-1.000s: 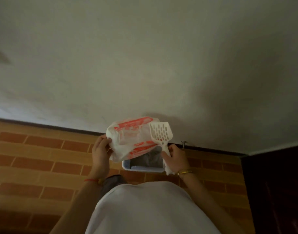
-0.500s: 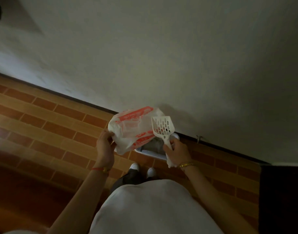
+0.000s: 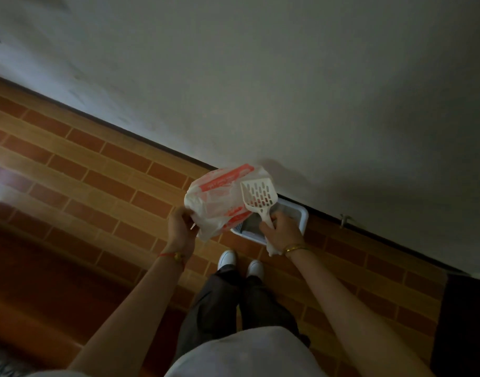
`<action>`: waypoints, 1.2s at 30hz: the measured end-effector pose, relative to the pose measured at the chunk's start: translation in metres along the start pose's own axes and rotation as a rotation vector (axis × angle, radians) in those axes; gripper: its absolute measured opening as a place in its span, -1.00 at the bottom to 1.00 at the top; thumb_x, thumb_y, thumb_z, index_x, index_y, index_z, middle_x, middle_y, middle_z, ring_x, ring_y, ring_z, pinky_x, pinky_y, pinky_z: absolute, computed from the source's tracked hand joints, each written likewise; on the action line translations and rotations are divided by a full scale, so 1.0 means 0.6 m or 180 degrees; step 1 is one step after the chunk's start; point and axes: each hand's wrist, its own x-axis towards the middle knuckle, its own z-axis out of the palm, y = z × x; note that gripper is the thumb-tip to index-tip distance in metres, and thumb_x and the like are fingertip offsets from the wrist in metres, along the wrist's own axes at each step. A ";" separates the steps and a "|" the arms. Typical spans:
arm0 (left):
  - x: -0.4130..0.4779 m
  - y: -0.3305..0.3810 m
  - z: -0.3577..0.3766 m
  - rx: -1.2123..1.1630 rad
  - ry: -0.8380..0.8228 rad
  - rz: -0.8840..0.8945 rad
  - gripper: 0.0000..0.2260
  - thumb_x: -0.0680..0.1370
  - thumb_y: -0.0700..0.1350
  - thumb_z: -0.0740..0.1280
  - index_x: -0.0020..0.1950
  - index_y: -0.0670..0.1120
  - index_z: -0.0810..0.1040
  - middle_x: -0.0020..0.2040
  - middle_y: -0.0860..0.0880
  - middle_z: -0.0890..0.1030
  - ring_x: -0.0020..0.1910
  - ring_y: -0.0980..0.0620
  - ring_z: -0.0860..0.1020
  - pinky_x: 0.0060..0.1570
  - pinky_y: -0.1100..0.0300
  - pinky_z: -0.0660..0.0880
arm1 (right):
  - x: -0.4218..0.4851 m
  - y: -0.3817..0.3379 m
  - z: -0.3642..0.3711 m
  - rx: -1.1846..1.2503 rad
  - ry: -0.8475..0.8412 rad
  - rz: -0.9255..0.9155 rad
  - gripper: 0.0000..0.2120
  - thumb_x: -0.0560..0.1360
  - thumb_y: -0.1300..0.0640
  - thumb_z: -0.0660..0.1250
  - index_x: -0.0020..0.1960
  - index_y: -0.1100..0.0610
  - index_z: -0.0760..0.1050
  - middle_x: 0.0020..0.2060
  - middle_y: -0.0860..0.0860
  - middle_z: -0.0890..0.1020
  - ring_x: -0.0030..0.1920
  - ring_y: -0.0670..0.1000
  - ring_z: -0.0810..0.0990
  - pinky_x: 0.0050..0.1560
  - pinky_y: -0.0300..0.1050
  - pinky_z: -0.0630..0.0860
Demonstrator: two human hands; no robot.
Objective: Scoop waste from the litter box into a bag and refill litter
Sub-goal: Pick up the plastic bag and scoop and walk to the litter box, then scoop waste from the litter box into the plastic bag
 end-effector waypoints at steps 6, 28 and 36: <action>0.135 -0.067 -0.024 -0.0306 -0.0010 -0.0197 -0.85 0.46 -0.28 0.12 -0.24 -0.14 0.43 -0.31 -0.03 0.48 -0.31 0.00 0.45 -0.38 0.20 0.44 | 0.131 0.055 0.085 -0.0150 -0.0124 -0.0090 -0.82 0.45 0.04 0.34 -0.14 0.13 0.41 -0.32 -0.01 0.53 -0.25 0.05 0.53 -0.26 -0.16 0.35; 0.773 -0.539 -0.197 -0.1677 -0.0338 -0.0038 -0.48 0.10 -0.25 0.43 0.05 -0.14 0.45 0.22 -0.19 0.45 0.22 -0.23 0.44 0.41 -0.13 0.27 | 0.717 0.374 0.457 -0.1215 -0.0441 -0.1137 -0.78 0.50 -0.05 0.30 0.01 0.07 0.40 -0.24 0.00 0.60 -0.27 -0.01 0.61 -0.27 -0.07 0.59; 0.886 -0.653 -0.185 -0.1790 -0.0237 0.0023 -0.88 0.26 -0.25 0.14 -0.24 -0.12 0.36 -0.10 -0.09 0.49 -0.02 -0.15 0.49 0.28 -0.03 0.41 | 0.830 0.432 0.524 -0.1310 -0.0076 -0.1617 -0.78 0.48 -0.04 0.34 -0.02 0.07 0.41 -0.32 -0.08 0.53 -0.33 -0.05 0.52 -0.41 -0.22 0.32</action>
